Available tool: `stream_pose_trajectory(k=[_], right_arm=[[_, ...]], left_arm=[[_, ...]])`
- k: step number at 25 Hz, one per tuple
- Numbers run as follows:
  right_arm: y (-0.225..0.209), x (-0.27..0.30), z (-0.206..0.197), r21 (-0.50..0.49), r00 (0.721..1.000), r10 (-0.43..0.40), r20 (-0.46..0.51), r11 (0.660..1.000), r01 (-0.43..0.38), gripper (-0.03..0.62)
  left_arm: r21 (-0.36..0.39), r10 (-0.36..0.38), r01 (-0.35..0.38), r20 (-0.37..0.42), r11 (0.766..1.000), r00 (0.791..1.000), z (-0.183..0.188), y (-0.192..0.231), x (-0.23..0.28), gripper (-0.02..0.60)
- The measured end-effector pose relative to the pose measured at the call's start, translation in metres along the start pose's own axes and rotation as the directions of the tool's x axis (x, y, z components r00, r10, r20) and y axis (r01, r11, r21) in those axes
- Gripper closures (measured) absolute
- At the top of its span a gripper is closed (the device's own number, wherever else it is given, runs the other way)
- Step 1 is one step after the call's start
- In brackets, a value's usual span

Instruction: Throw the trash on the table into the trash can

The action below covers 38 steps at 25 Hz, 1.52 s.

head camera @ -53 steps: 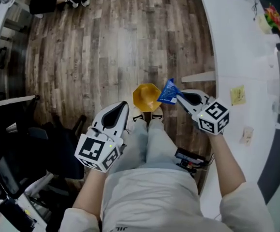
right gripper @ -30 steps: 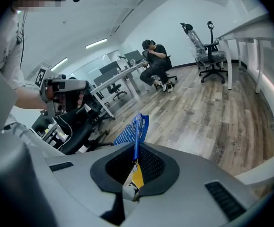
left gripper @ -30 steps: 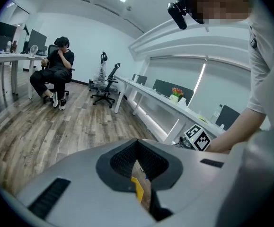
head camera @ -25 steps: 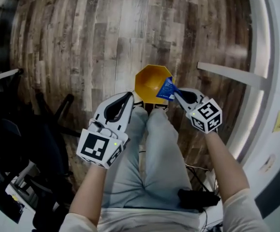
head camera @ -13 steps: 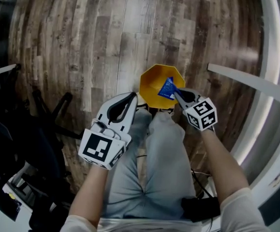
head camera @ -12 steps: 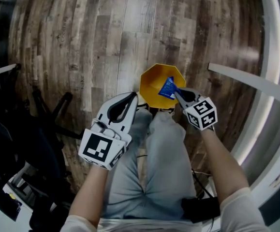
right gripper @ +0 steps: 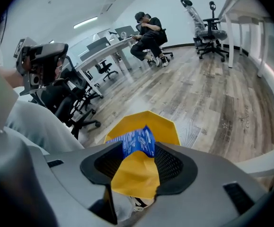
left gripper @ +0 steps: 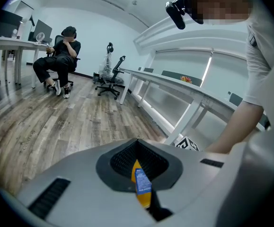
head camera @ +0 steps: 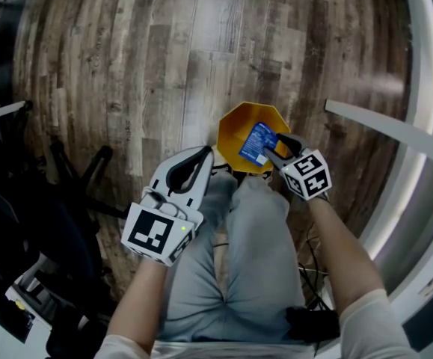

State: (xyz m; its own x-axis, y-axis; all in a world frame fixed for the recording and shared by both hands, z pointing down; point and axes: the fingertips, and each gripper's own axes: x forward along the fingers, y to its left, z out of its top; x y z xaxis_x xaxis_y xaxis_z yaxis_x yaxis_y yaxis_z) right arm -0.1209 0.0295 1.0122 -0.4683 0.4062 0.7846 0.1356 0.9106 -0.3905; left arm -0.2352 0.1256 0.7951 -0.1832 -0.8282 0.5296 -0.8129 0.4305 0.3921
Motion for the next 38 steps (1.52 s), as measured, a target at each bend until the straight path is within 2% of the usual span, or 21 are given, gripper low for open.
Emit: stream_pose_trajectory(k=[4, 11, 18, 22, 25, 31, 35, 38], right_arm=[[-0.004, 0.001, 0.005, 0.003, 1.0, -0.024, 0.01, 1.0, 0.024, 0.368], [0.002, -0.007, 0.013, -0.021, 1.0, -0.009, 0.015, 1.0, 0.009, 0.362], [0.014, -0.045, 0.041, -0.029, 0.999, 0.017, 0.049, 0.999, -0.015, 0.365], [0.031, -0.091, 0.082, -0.031, 0.989, 0.043, 0.144, 0.999, -0.039, 0.44], [0.048, -0.135, 0.114, -0.022, 0.977, 0.057, 0.205, 0.998, -0.054, 0.534], [0.082, -0.226, 0.176, -0.04, 0.955, 0.058, 0.292, 0.998, -0.048, 0.551], [0.104, -0.286, 0.195, -0.051, 0.966, 0.044, 0.255, 0.998, -0.032, 0.551], [0.121, -0.33, 0.227, -0.062, 0.948, 0.062, 0.311, 0.997, -0.044, 0.553]], left_arm=[[-0.003, 0.005, -0.005, 0.003, 1.0, 1.0, 0.001, 0.001, 0.0, 0.581], [-0.011, 0.007, -0.007, 0.001, 1.0, 1.0, 0.004, -0.004, -0.005, 0.581], [-0.04, 0.014, -0.013, 0.03, 0.999, 0.999, 0.031, -0.014, -0.022, 0.581], [-0.028, 0.021, -0.02, 0.04, 0.999, 0.999, 0.063, -0.027, -0.043, 0.581], [-0.026, 0.022, -0.021, 0.042, 0.999, 0.999, 0.091, -0.042, -0.062, 0.581], [-0.001, 0.022, -0.022, 0.04, 1.0, 0.999, 0.153, -0.078, -0.101, 0.581], [0.018, 0.02, -0.02, 0.022, 1.0, 1.0, 0.173, -0.104, -0.124, 0.581], [0.047, 0.032, -0.033, 0.017, 0.998, 0.999, 0.192, -0.115, -0.137, 0.581]])
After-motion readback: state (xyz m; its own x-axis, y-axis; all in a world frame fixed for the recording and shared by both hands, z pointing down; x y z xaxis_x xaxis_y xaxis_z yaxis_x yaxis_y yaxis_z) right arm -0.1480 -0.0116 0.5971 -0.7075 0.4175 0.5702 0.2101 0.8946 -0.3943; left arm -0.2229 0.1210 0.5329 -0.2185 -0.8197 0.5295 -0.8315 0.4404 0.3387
